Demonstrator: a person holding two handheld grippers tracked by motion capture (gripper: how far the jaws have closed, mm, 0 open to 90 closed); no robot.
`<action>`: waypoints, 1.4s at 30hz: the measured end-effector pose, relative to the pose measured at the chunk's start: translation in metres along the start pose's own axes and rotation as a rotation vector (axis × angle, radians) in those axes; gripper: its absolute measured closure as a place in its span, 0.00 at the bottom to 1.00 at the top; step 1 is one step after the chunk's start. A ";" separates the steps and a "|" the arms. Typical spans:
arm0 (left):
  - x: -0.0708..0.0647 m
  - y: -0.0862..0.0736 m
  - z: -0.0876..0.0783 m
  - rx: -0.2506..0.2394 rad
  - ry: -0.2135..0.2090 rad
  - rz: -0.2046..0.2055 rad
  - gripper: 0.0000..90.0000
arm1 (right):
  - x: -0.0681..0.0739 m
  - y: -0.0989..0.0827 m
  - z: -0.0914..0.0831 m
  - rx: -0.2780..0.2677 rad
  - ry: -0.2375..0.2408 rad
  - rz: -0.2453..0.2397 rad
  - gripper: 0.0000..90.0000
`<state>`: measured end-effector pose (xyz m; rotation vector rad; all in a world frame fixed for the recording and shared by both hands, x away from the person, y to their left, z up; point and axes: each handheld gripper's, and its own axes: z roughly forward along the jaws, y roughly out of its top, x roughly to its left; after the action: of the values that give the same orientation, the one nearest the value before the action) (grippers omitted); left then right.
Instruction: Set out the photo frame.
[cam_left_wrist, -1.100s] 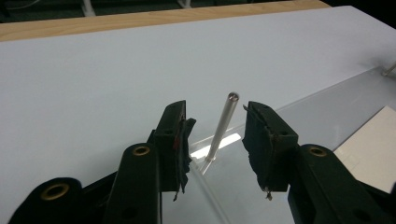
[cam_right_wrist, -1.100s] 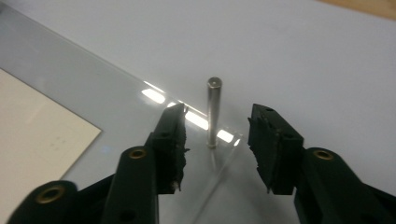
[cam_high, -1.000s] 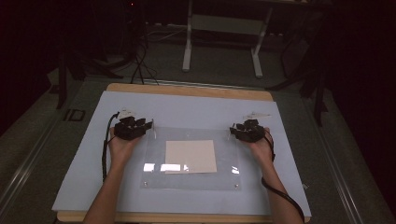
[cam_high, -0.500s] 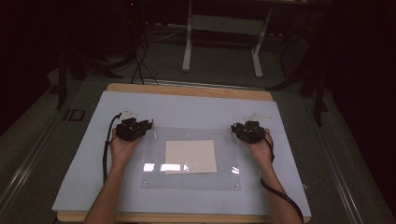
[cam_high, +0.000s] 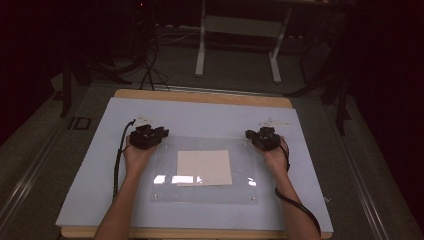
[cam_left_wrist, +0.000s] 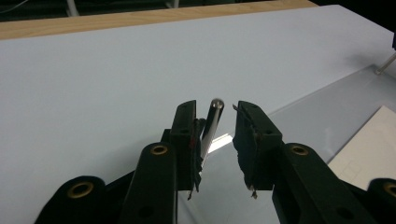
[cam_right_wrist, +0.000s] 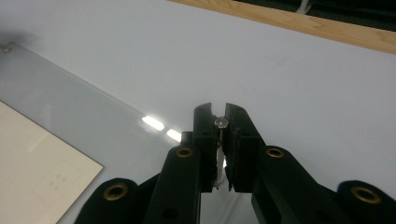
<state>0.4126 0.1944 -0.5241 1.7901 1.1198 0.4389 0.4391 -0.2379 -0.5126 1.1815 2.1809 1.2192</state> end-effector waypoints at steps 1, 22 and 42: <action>0.000 0.001 0.001 0.001 0.000 -0.001 0.78 | 0.000 0.000 0.000 0.001 -0.001 0.000 0.93; 0.004 -0.001 0.004 0.011 -0.005 -0.057 0.90 | -0.005 -0.003 0.000 -0.011 0.037 0.078 0.92; 0.006 0.006 0.006 0.068 -0.010 -0.074 0.91 | -0.006 -0.001 0.002 0.011 0.047 0.081 0.92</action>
<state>0.4227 0.1960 -0.5232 1.8016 1.2021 0.3511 0.4435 -0.2423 -0.5143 1.2690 2.1959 1.2820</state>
